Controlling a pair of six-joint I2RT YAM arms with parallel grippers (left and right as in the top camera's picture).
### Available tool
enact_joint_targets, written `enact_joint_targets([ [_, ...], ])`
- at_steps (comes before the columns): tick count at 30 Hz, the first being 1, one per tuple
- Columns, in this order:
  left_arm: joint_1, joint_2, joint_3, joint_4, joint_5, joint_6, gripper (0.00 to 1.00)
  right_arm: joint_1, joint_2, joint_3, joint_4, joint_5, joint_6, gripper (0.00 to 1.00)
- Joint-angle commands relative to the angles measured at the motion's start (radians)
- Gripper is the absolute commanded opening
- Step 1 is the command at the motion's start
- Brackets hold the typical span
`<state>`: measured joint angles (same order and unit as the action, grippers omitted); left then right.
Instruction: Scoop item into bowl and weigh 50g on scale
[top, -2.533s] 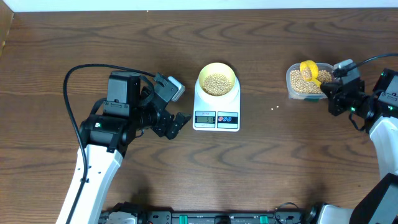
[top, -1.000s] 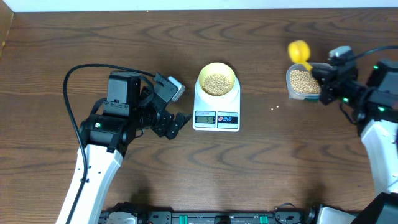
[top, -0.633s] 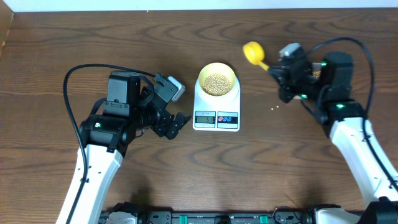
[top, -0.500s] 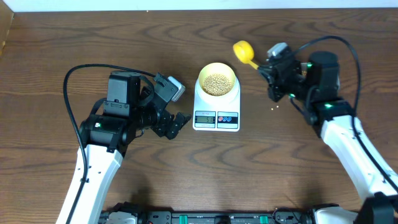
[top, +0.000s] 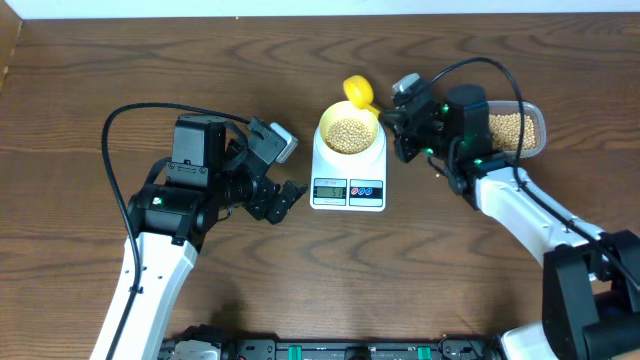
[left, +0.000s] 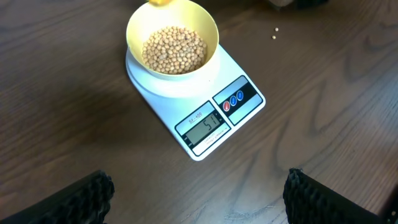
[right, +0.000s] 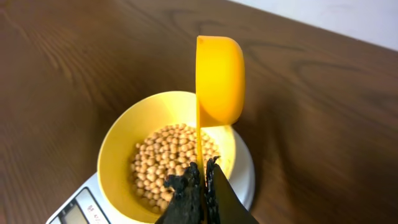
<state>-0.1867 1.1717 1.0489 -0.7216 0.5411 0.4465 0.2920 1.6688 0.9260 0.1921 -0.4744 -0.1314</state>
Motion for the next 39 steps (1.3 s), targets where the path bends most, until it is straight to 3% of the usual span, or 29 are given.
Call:
enact_joint_targets([
  [1,-0.002,0.004,-0.005,0.001,0.008,0.013,0.89,0.024,0.028,0.001,0.003,0.001,0.019,0.01],
  [14,-0.002,0.004,-0.005,0.001,0.008,0.013,0.89,0.063,0.035,0.001,-0.007,0.006,-0.073,0.01],
  [39,-0.002,0.004,-0.005,0.001,0.008,0.013,0.89,0.063,0.035,0.002,-0.095,0.027,-0.072,0.01],
])
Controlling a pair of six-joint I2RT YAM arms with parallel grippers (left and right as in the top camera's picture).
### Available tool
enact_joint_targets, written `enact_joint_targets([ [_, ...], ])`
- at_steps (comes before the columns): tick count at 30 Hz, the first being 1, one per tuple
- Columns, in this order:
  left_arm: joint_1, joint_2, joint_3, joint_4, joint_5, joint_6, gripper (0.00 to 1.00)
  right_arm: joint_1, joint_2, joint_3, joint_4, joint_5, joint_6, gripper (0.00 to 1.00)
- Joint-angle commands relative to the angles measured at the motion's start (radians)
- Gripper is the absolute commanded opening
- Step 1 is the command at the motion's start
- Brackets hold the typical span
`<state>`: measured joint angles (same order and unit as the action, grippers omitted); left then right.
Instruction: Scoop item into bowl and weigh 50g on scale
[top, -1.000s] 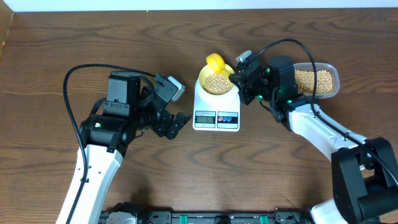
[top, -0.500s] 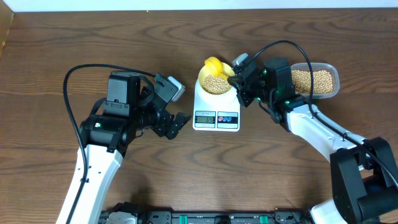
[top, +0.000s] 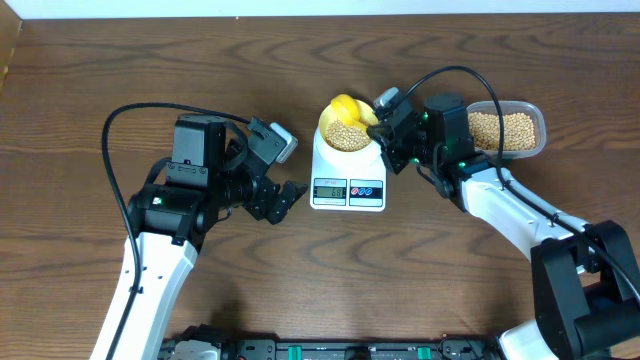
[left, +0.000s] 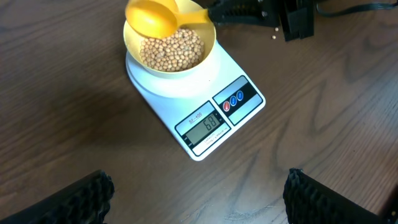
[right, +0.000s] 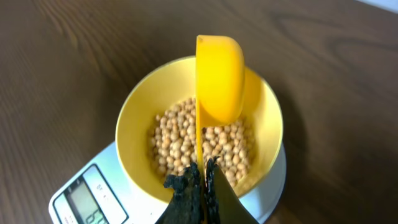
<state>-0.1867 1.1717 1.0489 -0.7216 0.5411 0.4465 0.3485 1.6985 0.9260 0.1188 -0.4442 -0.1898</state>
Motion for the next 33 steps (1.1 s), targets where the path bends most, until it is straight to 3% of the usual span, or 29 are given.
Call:
enact_joint_targets([
  [1,-0.002,0.004,-0.005,0.001,0.008,0.013,0.89,0.006,0.005,0.002,-0.034,-0.003,-0.014,0.01],
  [24,-0.002,0.004,-0.005,0.001,0.008,0.013,0.89,0.006,0.005,0.002,-0.149,-0.143,-0.013,0.01],
  [33,-0.002,0.004,-0.005,0.001,0.008,0.013,0.89,-0.003,-0.001,0.002,-0.089,-0.135,-0.01,0.01],
])
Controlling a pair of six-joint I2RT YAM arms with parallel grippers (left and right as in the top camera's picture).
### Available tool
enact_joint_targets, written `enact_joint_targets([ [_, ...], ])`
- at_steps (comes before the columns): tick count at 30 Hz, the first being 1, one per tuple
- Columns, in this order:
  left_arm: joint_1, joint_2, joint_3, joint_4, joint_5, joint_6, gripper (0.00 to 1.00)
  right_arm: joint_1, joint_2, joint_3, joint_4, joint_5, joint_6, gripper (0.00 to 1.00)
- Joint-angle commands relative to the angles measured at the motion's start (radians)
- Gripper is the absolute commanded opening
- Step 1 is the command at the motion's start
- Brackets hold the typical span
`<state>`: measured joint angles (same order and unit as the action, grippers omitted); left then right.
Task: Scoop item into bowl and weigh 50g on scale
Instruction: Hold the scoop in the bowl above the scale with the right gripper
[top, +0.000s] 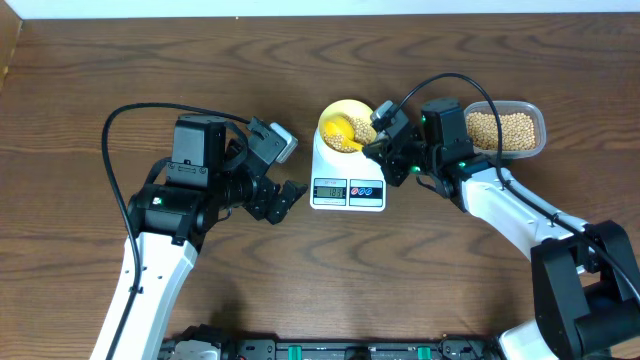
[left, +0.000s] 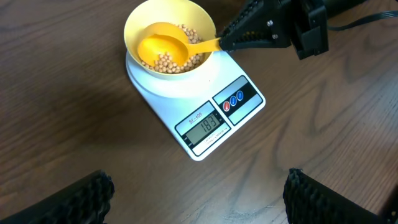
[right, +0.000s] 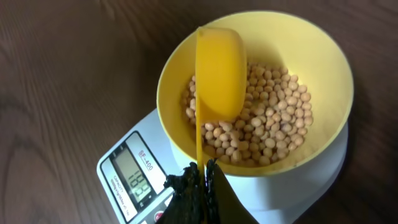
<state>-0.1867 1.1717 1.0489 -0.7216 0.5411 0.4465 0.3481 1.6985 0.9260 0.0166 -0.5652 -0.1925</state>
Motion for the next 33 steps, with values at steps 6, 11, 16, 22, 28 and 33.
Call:
enact_joint_targets([
  [6,-0.002,0.004,-0.005,0.001,0.008,0.013,0.89,-0.037,-0.001,0.002,0.045,0.008,0.045,0.01],
  [11,-0.003,0.004,-0.005,0.001,0.008,0.013,0.89,-0.064,-0.001,0.002,0.048,-0.017,0.087,0.01],
  [16,-0.002,0.004,-0.005,0.001,0.008,0.013,0.89,-0.087,-0.005,0.002,0.055,-0.113,0.088,0.01],
  [22,-0.002,0.004,-0.005,0.001,0.008,0.013,0.89,-0.089,-0.014,0.002,0.055,-0.126,0.087,0.01],
  [28,-0.002,0.004,-0.005,0.001,0.008,0.013,0.89,-0.089,-0.032,0.002,0.054,-0.126,0.087,0.01],
  [33,-0.002,0.004,-0.005,0.001,0.008,0.013,0.89,-0.089,-0.051,0.002,0.054,-0.125,0.081,0.01],
])
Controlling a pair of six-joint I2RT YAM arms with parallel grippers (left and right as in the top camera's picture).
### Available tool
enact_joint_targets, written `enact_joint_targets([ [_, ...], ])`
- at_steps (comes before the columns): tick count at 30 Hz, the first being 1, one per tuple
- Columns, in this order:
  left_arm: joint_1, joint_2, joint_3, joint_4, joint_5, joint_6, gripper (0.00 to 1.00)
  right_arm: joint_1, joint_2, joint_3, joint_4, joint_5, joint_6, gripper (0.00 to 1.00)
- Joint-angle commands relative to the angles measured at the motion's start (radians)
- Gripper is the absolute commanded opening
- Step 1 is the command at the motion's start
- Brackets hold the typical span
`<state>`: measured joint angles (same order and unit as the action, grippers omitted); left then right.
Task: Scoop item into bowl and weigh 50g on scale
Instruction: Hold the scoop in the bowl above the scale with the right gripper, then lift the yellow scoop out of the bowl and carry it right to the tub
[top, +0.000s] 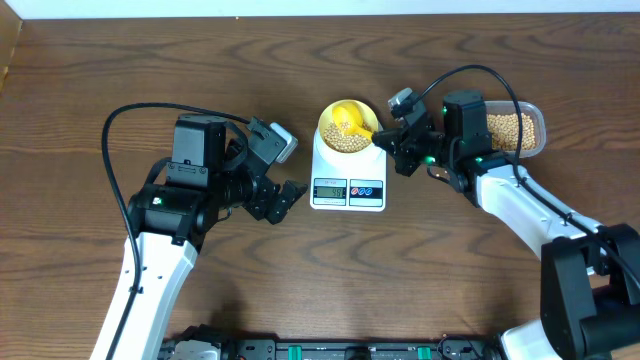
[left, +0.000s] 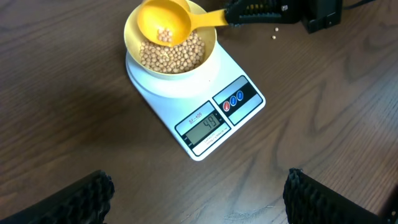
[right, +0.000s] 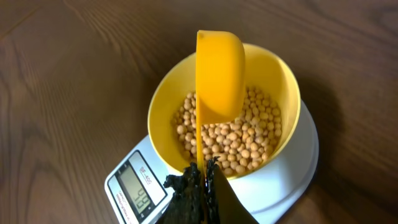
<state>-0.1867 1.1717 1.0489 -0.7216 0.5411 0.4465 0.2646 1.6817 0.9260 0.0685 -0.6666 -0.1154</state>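
A yellow bowl of pale round beans stands on the white scale. The display reads about 49. My right gripper is shut on the handle of a yellow scoop. The scoop hangs over the bowl's far side with a few beans in it. My left gripper is open and empty, just left of the scale's front.
A clear tub of beans sits at the back right, behind my right arm. One stray bean lies on the wooden table right of the scale. The left arm's cable loops over the table on the left.
The scoop was dipped into the bowl's beans with the display near 183. Now it is lifted above them with a few beans inside, and the display reads about 49. The left arm is unchanged.
First the scoop was held past the bowl's far rim and the display read 51. Then it was over the bowl at about 60, then pressed into the beans at about 183. Now it is raised with a few beans and the reading is about 49.
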Motion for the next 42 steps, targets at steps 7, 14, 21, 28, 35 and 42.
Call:
enact_joint_targets([
  [7,-0.002,0.004,-0.005,0.001,0.008,0.013,0.89,-0.005,-0.042,0.002,-0.005,-0.021,-0.124,0.01],
  [14,-0.003,0.004,-0.005,0.001,0.008,0.013,0.89,-0.005,-0.042,0.002,-0.005,-0.021,-0.216,0.01],
  [21,-0.002,0.004,-0.005,0.001,0.008,0.013,0.89,-0.005,-0.042,0.002,-0.005,-0.013,-0.234,0.01],
  [28,-0.002,0.004,-0.005,0.001,0.008,0.013,0.89,-0.005,-0.042,0.002,-0.005,-0.013,-0.233,0.01],
  [35,-0.002,0.004,-0.005,0.001,0.008,0.013,0.89,-0.015,-0.042,0.002,-0.005,-0.014,-0.095,0.01],
  [42,-0.002,0.004,-0.005,0.001,0.008,0.013,0.89,-0.056,-0.042,0.002,0.002,-0.065,0.164,0.01],
])
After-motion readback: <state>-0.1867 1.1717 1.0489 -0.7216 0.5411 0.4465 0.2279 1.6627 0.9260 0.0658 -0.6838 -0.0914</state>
